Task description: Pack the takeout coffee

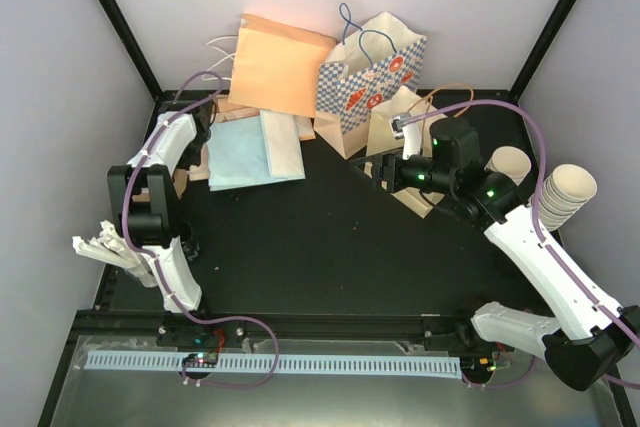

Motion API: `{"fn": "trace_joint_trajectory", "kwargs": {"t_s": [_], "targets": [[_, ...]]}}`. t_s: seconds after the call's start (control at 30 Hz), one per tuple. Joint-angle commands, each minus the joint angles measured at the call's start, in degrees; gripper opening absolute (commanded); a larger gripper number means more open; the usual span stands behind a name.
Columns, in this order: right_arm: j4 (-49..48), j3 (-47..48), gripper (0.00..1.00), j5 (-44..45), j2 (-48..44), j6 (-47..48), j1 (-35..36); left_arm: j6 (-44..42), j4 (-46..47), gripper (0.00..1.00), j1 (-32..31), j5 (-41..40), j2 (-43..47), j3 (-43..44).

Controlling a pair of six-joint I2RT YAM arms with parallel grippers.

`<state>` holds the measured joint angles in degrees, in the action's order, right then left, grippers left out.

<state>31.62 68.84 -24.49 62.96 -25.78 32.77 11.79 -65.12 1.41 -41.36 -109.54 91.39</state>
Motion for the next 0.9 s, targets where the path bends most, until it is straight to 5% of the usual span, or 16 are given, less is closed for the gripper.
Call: {"fn": "trace_joint_trajectory", "kwargs": {"t_s": [0.0, 0.37, 0.87], "targets": [[-1.25, 0.42, 0.79, -0.69, 0.12, 0.47, 0.36, 0.18, -1.97, 0.11, -0.88, -2.77, 1.36, 1.39], [-1.18, 0.66, 0.79, -1.08, 0.15, 0.32, 0.32, 3.21, -4.81, 0.02, -3.08, -10.98, 1.82, 2.3], [-0.87, 0.87, 0.79, -1.57, 0.08, -0.01, 0.37, 7.63, -7.46, 0.01, -4.55, -21.06, 5.87, 2.98]]}}
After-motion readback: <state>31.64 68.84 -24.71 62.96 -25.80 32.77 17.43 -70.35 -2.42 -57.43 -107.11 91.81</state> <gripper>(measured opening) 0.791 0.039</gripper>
